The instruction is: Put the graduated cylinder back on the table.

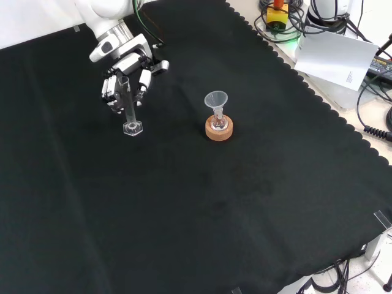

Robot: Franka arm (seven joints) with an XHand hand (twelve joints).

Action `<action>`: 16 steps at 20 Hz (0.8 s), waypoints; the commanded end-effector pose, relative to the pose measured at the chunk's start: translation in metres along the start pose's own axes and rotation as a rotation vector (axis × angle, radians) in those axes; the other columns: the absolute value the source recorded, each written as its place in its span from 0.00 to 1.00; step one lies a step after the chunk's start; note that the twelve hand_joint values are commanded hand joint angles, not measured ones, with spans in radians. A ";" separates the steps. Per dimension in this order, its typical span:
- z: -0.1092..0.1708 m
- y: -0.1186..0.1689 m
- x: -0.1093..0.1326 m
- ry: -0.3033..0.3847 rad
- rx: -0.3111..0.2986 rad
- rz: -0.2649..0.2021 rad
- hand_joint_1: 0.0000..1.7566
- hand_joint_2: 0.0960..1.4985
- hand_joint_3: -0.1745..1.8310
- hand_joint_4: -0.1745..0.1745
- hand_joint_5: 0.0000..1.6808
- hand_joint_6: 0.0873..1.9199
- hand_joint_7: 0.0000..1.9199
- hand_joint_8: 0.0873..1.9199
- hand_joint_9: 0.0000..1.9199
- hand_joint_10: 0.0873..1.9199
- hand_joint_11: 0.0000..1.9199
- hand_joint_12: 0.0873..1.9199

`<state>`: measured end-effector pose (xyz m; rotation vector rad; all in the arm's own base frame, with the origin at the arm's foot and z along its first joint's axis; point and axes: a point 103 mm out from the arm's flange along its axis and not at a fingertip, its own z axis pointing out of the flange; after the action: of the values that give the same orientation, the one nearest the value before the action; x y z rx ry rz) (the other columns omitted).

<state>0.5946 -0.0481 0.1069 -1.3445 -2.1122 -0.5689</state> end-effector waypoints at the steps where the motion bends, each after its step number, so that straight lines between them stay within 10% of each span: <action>1: -0.016 0.002 0.012 -0.031 -0.007 0.014 0.57 0.70 0.00 0.32 0.35 0.28 0.28 0.30 0.50 0.00 0.26 0.64; 16: -0.128 -0.033 0.101 -0.283 -0.124 0.010 0.53 0.66 0.00 0.27 0.21 0.08 0.15 0.33 0.38 0.00 0.13 0.69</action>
<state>0.5899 -0.0577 0.2008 -1.4574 -2.2232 -0.5698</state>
